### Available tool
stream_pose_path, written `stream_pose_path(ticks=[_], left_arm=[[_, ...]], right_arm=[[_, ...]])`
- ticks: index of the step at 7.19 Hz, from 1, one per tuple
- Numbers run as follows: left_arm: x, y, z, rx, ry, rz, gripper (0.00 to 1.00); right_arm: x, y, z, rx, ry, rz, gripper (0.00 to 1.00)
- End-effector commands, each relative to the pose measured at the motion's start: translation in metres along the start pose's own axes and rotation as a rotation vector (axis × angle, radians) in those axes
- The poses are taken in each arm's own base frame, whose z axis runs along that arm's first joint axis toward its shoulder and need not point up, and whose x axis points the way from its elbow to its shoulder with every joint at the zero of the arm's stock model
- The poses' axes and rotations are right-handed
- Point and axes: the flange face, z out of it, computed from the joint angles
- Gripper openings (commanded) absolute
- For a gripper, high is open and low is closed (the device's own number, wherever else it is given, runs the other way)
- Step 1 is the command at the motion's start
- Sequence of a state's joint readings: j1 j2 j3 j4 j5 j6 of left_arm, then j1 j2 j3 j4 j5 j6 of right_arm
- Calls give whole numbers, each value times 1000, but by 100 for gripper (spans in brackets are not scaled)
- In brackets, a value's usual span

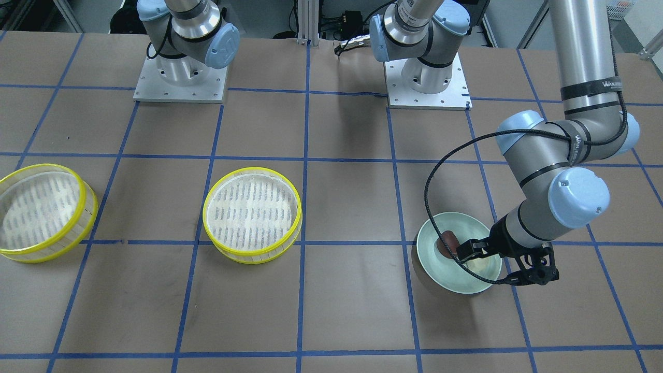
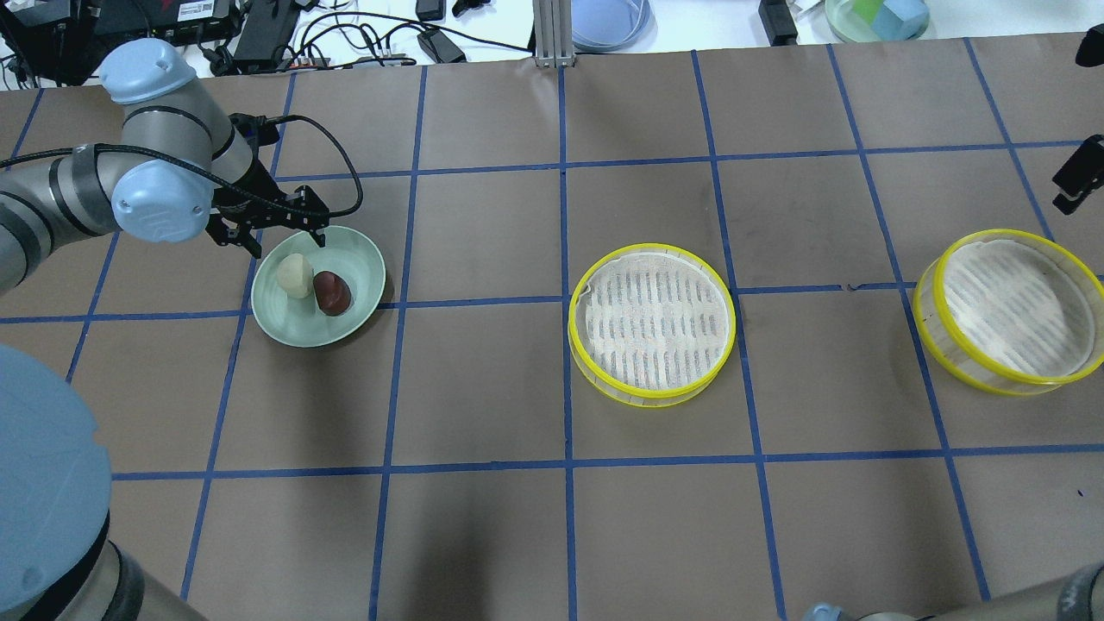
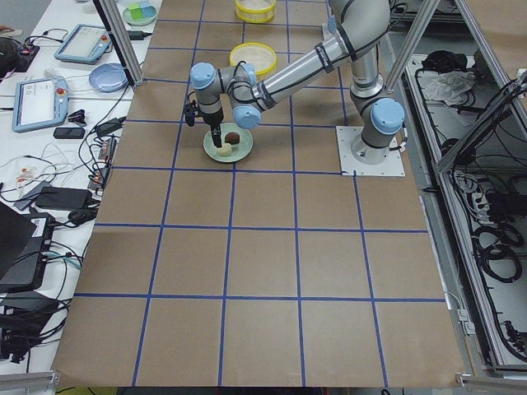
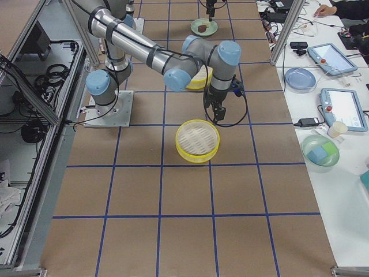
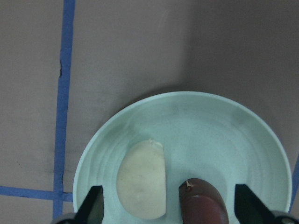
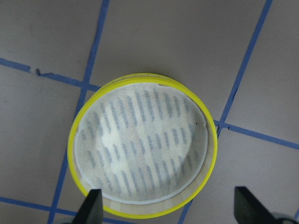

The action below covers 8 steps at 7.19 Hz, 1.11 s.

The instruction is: Stack buns with steamer

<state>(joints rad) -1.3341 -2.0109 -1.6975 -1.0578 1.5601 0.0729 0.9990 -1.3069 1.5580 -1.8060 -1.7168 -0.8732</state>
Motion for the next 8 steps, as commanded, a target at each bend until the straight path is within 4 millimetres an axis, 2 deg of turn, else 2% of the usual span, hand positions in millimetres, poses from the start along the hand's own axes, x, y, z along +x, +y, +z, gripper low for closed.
stream_pose_path(ticks=[1, 2, 3, 4, 5, 6, 7, 8], left_arm=[[-13, -7, 26, -27, 3, -33, 97], [-15, -8, 31, -32, 5, -36, 97], [-16, -9, 37, -41, 6, -38, 97], [-16, -9, 42, -48, 8, -39, 92], [-14, -8, 47, -57, 27, -38, 78], [-13, -5, 53, -69, 30, -39, 59], [-15, -5, 52, -68, 30, -39, 40], [-16, -5, 50, -65, 29, -28, 24]], right_arm=[[56, 9, 71, -3, -11, 28, 94], [72, 12, 110, 9, -20, -4, 94], [88, 18, 133, 35, -24, -7, 94], [92, 22, 158, 24, -64, 3, 91], [93, 22, 168, 20, -68, 4, 87], [94, 22, 170, 12, -66, 4, 77], [94, 23, 171, 2, -64, 3, 58], [94, 24, 171, -4, -60, 1, 30]])
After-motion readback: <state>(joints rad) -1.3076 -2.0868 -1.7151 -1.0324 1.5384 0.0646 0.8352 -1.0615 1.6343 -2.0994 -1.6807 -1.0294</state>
